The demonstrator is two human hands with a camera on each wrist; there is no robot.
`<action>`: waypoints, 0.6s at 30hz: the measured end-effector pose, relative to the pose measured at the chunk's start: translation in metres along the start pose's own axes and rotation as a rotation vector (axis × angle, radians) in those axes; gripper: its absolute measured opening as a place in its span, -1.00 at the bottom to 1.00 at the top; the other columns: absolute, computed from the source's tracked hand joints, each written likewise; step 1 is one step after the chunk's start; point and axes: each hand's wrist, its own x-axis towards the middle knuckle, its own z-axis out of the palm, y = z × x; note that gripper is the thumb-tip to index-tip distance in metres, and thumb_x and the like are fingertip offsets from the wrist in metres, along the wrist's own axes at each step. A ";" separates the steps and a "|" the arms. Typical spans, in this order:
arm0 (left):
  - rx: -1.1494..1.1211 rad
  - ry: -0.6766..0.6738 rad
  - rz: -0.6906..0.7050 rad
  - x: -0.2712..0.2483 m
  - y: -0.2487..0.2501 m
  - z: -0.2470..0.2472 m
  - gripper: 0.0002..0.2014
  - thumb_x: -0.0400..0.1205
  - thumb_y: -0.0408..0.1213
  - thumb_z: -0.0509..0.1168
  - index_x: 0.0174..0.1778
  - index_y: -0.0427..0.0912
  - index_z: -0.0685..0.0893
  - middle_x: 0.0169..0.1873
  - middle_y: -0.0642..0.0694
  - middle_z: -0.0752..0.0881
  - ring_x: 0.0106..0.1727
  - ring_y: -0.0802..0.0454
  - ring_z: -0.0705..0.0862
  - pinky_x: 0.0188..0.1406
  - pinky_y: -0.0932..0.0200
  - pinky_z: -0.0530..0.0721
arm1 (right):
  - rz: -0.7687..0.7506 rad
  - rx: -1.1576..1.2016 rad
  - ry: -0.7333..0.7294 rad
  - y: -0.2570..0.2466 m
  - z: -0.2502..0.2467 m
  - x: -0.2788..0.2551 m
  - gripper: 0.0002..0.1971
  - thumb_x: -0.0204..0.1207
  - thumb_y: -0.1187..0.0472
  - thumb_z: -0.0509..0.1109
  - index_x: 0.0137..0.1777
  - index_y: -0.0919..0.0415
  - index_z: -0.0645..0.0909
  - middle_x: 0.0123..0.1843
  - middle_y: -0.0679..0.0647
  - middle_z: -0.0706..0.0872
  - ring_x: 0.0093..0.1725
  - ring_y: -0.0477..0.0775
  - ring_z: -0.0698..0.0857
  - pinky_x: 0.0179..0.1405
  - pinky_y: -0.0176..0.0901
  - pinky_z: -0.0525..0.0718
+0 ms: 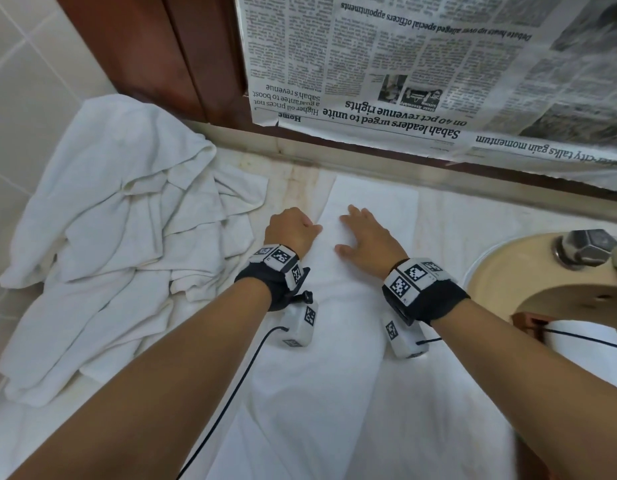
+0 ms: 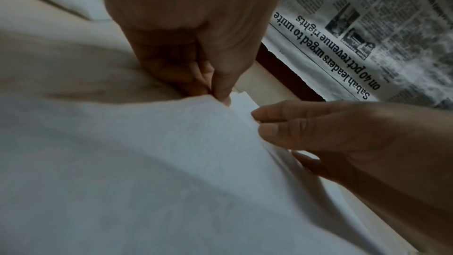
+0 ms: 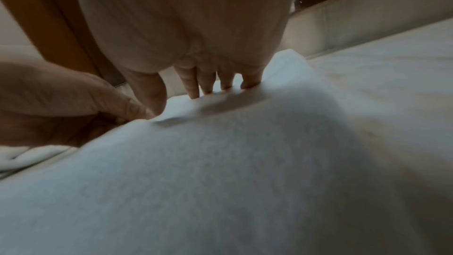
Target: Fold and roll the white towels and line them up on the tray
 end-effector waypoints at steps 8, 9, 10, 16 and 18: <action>-0.091 -0.069 -0.018 -0.061 -0.057 -0.011 -0.79 0.49 -0.07 0.50 -0.04 -0.01 0.67 -0.05 -0.01 0.76 0.05 0.01 0.69 0.18 0.07 0.64 | -0.029 -0.183 -0.103 0.000 0.042 -0.077 -0.36 0.68 -0.20 0.05 0.70 -0.02 0.02 0.74 0.02 -0.19 0.71 0.11 -0.18 0.64 0.12 0.07; -0.121 -0.066 -0.028 -0.073 -0.066 -0.012 -0.79 0.49 -0.07 0.50 -0.05 -0.01 0.69 -0.12 0.01 0.75 0.02 0.03 0.70 0.12 0.12 0.65 | -0.008 -0.189 -0.103 0.006 0.045 -0.082 -0.35 0.68 -0.22 0.01 0.71 -0.05 -0.03 0.74 -0.02 -0.21 0.71 0.09 -0.20 0.64 0.13 0.06; -0.150 -0.063 -0.039 -0.086 -0.075 -0.013 -0.80 0.49 -0.07 0.51 -0.05 -0.01 0.70 -0.21 0.05 0.72 -0.04 0.05 0.70 0.02 0.19 0.65 | 0.002 -0.193 -0.098 0.010 0.047 -0.086 -0.35 0.68 -0.23 -0.02 0.71 -0.07 -0.07 0.74 -0.05 -0.23 0.71 0.08 -0.21 0.64 0.12 0.04; -0.152 -0.008 -0.060 -0.148 -0.104 -0.015 -0.74 0.47 0.01 0.51 -0.07 -0.01 0.67 -0.32 0.10 0.66 -0.23 0.18 0.64 -0.29 0.44 0.48 | 0.020 -0.213 -0.083 0.014 0.054 -0.096 -0.34 0.67 -0.27 -0.10 0.72 -0.07 -0.10 0.74 0.02 -0.23 0.71 0.12 -0.20 0.63 0.14 0.03; -0.073 0.024 -0.071 -0.163 -0.109 -0.017 -0.68 0.46 0.09 0.50 -0.05 -0.02 0.66 -0.30 0.12 0.64 -0.18 0.14 0.64 -0.22 0.33 0.51 | 0.018 -0.234 -0.083 0.012 0.059 -0.100 -0.34 0.67 -0.29 -0.11 0.71 -0.13 -0.12 0.74 0.05 -0.26 0.71 0.14 -0.21 0.63 0.14 0.01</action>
